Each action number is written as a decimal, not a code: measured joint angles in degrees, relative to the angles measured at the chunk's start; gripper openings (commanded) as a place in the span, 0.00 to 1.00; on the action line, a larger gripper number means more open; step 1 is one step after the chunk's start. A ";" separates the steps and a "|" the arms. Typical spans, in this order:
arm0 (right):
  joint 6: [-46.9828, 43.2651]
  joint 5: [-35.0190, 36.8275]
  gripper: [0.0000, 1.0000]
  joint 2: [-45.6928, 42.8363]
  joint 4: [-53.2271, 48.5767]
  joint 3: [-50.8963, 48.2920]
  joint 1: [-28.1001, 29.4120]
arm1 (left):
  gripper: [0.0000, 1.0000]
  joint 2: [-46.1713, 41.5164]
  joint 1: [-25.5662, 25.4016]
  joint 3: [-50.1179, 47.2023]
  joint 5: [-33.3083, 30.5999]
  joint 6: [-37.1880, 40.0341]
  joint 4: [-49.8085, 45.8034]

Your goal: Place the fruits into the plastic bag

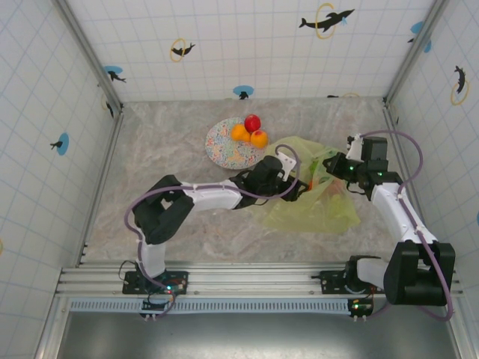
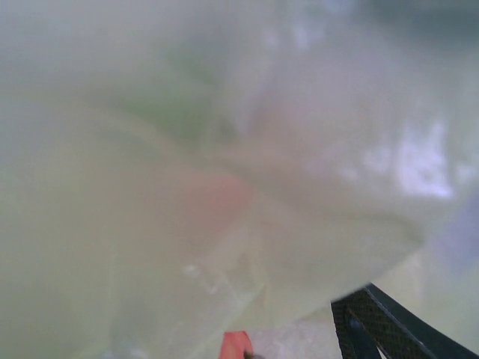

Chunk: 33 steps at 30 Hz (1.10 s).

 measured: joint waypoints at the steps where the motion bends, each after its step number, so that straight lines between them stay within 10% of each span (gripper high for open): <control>1: -0.09 0.07 0.00 0.00 0.00 0.00 0.00 | 0.64 -1.27 0.02 -0.87 0.17 0.35 -0.15; 33: -1.40 0.42 0.00 0.02 -0.24 0.00 -1.27 | 0.75 -35.10 22.71 -23.10 12.94 3.96 -4.24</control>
